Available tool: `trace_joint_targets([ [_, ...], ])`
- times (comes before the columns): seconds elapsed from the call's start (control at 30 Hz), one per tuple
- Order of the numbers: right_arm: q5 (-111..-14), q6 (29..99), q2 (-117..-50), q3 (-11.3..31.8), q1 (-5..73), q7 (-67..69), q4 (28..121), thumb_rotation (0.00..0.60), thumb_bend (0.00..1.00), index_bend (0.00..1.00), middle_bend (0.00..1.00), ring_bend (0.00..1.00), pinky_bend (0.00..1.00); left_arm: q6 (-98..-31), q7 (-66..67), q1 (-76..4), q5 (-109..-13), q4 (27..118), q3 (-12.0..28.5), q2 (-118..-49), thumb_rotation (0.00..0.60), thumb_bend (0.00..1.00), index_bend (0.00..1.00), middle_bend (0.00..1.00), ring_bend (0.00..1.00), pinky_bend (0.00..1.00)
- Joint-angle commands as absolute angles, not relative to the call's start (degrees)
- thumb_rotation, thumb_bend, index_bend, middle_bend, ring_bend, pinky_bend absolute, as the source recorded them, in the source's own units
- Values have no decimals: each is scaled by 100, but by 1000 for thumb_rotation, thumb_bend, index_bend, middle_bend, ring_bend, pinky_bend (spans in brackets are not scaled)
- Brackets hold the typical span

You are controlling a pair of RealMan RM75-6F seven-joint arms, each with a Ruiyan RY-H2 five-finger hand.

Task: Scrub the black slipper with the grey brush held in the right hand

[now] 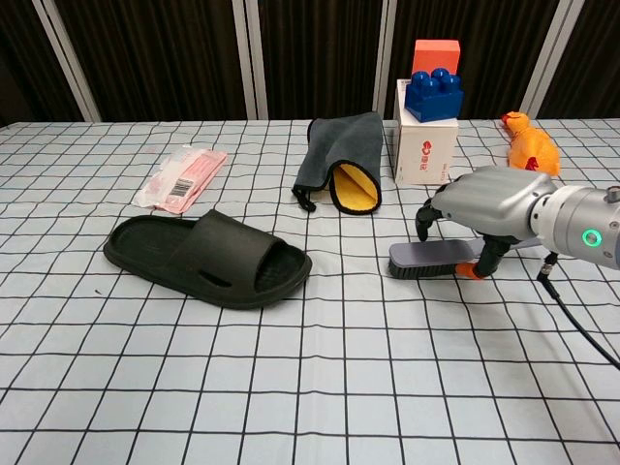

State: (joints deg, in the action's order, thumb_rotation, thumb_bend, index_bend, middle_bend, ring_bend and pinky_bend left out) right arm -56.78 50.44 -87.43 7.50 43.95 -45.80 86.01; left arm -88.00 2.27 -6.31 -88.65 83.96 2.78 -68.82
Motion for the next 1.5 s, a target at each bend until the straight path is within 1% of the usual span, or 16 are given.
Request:
trace_joint_targets([
  [0.03, -5810, 5100, -8798, 722, 4411, -4458, 8510, 600, 387, 368, 284, 203, 214, -8789, 220, -634, -8862, 8393, 276, -6878, 600, 85, 0, 56, 32, 124],
  [0.5, -5963, 5089, -8846, 558, 4432, -4188, 8333, 600, 388, 394, 302, 214, 220, -8801, 201, -625, -8861, 8401, 273, -6864, 600, 85, 0, 64, 33, 132],
  [0.57, -5976, 5089, -8855, 548, 4435, -4150, 8307, 600, 388, 433, 331, 247, 260, -8798, 203, -626, -8857, 8401, 275, -6867, 600, 85, 0, 64, 33, 132],
  [0.7, -6143, 5171, -8898, 537, 4430, -4007, 8231, 600, 387, 588, 452, 389, 426, -8772, 210, -641, -8854, 8398, 276, -6873, 600, 85, 0, 64, 33, 132],
  [0.77, -6264, 5231, -8916, 527, 4418, -3922, 8186, 600, 387, 612, 472, 416, 462, -8750, 212, -650, -8847, 8392, 275, -6876, 600, 85, 0, 64, 33, 132],
  [0.9, -6472, 5292, -8932, 493, 4402, -3752, 8110, 600, 406, 616, 477, 418, 471, -8755, 204, -654, -8853, 8390, 279, -6876, 600, 85, 0, 64, 33, 132],
  [0.93, -6505, 5297, -8931, 487, 4400, -3721, 8104, 600, 421, 620, 480, 422, 480, -8762, 202, -653, -8859, 8391, 278, -6876, 600, 85, 0, 64, 33, 132],
  [1.03, -6619, 5324, -8906, 457, 4396, -3663, 8103, 600, 509, 644, 501, 446, 516, -8769, 206, -649, -8870, 8391, 269, -6877, 600, 85, 0, 64, 33, 132],
  [1.13, -6701, 5344, -8861, 435, 4388, -3621, 8123, 600, 617, 670, 535, 479, 535, -8766, 210, -647, -8876, 8393, 260, -6878, 600, 85, 0, 65, 33, 132],
  [1.2, -6759, 5356, -8813, 429, 4386, -3579, 8152, 600, 710, 704, 584, 531, 571, -8771, 222, -645, -8889, 8393, 251, -6881, 600, 85, 0, 65, 33, 132],
  [1.3, -6831, 5370, -8753, 419, 4388, -3553, 8196, 600, 806, 763, 651, 593, 607, -8763, 235, -649, -8917, 8399, 232, -6888, 600, 85, 0, 65, 33, 132],
  [1.4, -6985, 5452, -8661, 403, 4397, -3603, 8300, 600, 888, 795, 682, 622, 626, -8750, 235, -672, -9016, 8398, 185, -6907, 600, 87, 0, 66, 33, 132],
  [1.5, -6988, 5488, -8531, 425, 4402, -3694, 8528, 600, 922, 798, 684, 625, 628, -8716, 140, -728, -9208, 8374, 100, -6942, 600, 120, 0, 70, 33, 132],
])
